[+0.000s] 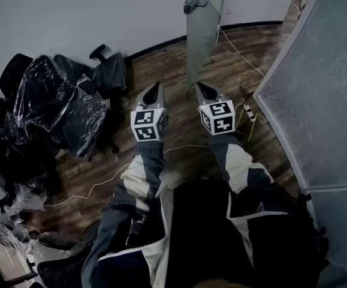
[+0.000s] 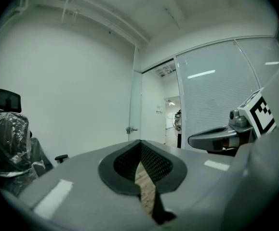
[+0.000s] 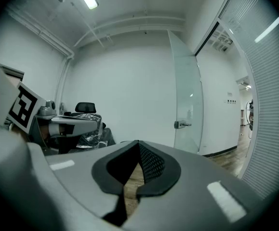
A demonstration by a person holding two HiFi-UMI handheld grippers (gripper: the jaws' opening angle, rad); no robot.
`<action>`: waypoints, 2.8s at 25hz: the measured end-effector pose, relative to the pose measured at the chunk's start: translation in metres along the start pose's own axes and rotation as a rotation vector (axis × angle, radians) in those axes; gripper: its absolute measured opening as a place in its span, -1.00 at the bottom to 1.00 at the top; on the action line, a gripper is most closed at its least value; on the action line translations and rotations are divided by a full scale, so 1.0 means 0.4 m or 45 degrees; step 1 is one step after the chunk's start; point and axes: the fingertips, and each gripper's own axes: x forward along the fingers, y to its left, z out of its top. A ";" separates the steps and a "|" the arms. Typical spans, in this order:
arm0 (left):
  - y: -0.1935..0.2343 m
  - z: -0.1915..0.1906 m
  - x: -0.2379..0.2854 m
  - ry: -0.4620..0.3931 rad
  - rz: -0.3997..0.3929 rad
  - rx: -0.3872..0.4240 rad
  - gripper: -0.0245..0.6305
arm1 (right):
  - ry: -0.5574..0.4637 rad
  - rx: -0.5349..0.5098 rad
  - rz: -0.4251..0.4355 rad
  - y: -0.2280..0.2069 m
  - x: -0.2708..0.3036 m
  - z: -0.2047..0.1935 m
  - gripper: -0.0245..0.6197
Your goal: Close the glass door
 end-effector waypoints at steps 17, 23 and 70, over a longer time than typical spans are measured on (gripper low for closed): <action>0.158 -0.066 -0.012 0.052 -0.036 -0.012 -0.91 | -0.029 -0.001 0.002 0.115 0.086 0.020 -0.91; 0.213 -0.099 0.080 0.089 -0.054 0.002 -0.91 | 0.000 0.002 0.032 0.105 0.202 0.007 -0.91; 0.752 -0.003 1.416 0.120 -0.598 0.027 -0.91 | 0.020 0.065 -0.474 -0.538 1.420 0.219 -0.90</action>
